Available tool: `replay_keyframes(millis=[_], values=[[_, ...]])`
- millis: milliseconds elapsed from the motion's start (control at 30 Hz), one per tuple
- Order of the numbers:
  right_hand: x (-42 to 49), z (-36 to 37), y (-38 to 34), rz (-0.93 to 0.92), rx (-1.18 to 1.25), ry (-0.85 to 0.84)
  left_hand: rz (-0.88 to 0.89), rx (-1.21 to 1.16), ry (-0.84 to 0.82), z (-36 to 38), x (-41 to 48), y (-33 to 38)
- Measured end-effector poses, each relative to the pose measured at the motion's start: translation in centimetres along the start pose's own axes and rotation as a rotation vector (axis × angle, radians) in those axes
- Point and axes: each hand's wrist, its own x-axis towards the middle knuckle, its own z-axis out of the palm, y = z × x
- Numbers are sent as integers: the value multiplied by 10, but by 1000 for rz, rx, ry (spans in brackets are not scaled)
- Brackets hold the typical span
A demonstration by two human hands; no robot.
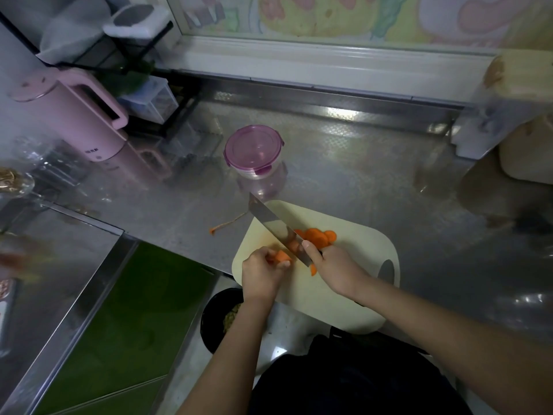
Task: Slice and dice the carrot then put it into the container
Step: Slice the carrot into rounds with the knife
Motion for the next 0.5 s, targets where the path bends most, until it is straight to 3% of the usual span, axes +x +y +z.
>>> replay_keyframes(millis=[500], values=[[-7, 7, 3, -4, -69, -57, -18, -22, -16, -5, -3, 3]])
